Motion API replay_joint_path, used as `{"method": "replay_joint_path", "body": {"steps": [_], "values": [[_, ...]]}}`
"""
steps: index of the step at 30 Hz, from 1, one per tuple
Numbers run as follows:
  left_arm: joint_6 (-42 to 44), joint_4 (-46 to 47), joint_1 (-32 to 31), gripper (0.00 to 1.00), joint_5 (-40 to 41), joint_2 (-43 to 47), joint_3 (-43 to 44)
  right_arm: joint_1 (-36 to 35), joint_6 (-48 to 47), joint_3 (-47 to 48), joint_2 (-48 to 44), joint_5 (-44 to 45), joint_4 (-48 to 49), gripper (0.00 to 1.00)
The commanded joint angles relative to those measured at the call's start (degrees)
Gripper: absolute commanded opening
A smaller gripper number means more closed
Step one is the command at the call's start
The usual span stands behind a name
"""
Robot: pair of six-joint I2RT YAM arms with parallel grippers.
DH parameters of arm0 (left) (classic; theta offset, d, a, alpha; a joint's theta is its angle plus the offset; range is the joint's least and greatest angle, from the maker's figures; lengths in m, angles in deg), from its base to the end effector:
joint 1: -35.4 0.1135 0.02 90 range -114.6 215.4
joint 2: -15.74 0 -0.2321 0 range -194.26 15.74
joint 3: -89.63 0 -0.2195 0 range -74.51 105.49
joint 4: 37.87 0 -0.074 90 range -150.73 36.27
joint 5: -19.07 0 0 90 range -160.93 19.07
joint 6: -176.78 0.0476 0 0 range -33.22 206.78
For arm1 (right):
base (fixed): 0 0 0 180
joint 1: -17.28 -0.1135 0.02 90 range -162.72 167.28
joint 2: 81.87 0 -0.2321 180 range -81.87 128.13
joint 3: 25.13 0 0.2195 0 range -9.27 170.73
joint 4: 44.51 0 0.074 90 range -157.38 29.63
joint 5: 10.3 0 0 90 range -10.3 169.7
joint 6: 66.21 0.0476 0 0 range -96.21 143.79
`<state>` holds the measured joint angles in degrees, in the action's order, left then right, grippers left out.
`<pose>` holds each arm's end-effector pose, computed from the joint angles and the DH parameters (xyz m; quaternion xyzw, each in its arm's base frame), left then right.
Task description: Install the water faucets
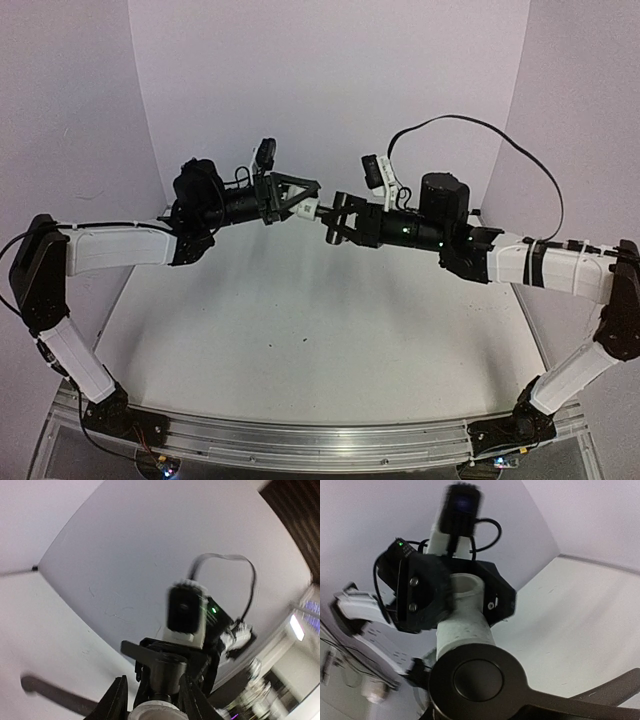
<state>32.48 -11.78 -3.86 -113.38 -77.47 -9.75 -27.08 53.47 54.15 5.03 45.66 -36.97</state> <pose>0.2532 -0.2485 0.3229 0.2063 0.6093 -0.6869 0.3380 0.2234 0.2557 0.3160 -0.2916 0.6446 0.5722 0.4148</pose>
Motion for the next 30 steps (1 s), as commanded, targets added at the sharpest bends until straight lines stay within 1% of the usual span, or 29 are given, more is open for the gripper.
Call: {"method": "replay_joint_path", "body": {"steps": [1, 3, 4, 5, 7, 9, 10, 12, 13, 15, 18, 19, 22, 23, 25, 28, 29, 30], "values": [[39.9, 5.0, -2.5, 0.00, -21.5, 5.2, 1.1, -0.4, 35.7, 3.6, 4.8, -11.5, 21.8, 0.00], [46.7, 4.9, -1.9, 0.00, -24.0, 5.4, 0.6, -0.4, 44.1, 2.5, 6.4, -13.3, 30.6, 0.00], [49.2, 4.8, -1.4, 0.00, -24.7, 5.5, 0.6, -0.4, 46.8, 1.9, 6.9, -13.7, 34.1, 0.00], [50.2, 4.8, -0.8, 0.00, -24.6, 5.6, 0.7, -0.3, 48.5, 1.7, 7.1, -13.8, 35.6, 0.00], [50.6, 4.7, 0.3, 0.00, -24.1, 6.1, 0.4, -0.3, 49.2, 1.0, 6.7, -13.7, 36.4, 0.00], [50.5, 4.7, 0.8, 0.02, -21.8, 7.2, -1.1, -0.2, 47.3, -0.5, 5.6, -13.1, 36.4, 0.00], [49.9, 4.7, 0.8, 0.11, -20.3, 8.1, -2.3, -0.1, 45.7, -0.9, 5.0, -12.9, 36.4, 0.00], [45.4, 4.6, 0.8, 0.42, -16.3, 9.5, -3.8, 0.3, 40.9, -1.6, 3.8, -12.7, 35.0, 0.00], [42.8, 4.5, 1.0, 0.54, -14.4, 10.7, -4.9, 0.6, 38.1, -1.7, 3.1, -12.6, 33.4, 0.00], [38.8, 3.9, 1.4, 0.72, -11.1, 13.0, -7.5, 1.2, 31.5, -1.7, 1.6, -12.6, 30.0, 0.00], [34.0, 3.4, 1.5, 0.95, -9.1, 18.3, -12.7, 1.8, 18.4, -0.4, 0.1, -11.7, 21.8, 0.00], [33.1, 3.0, 1.5, 0.99, -8.8, 20.1, -14.3, 1.9, 14.4, 0.7, -0.3, -11.3, 17.6, 0.00], [29.8, -0.4, 1.6, 1.00, -5.8, 24.6, -17.1, 1.9, -1.1, 4.3, -0.9, -8.4, 5.2, 0.00], [29.0, -3.1, 1.6, 1.00, -4.8, 26.0, -17.4, 1.9, -5.2, 5.3, -1.2, -7.1, 0.9, 0.00], [28.0, -12.1, 1.6, 1.00, -1.3, 27.8, -15.9, 1.9, -13.7, 6.3, -1.8, -3.8, -4.1, 0.00], [24.3, -26.9, 2.1, 1.00, 8.1, 27.5, -10.8, 1.9, -25.2, 5.2, -2.8, 0.1, -6.9, 0.00], [21.9, -30.4, 2.6, 1.00, 9.6, 26.5, -9.6, 1.7, -28.4, 4.2, -3.1, 1.2, -6.9, 0.00], [18.7, -31.9, 3.5, 0.99, 9.4, 25.5, -8.8, 1.4, -32.0, 3.2, -3.6, 2.5, -6.9, 0.00]]}}
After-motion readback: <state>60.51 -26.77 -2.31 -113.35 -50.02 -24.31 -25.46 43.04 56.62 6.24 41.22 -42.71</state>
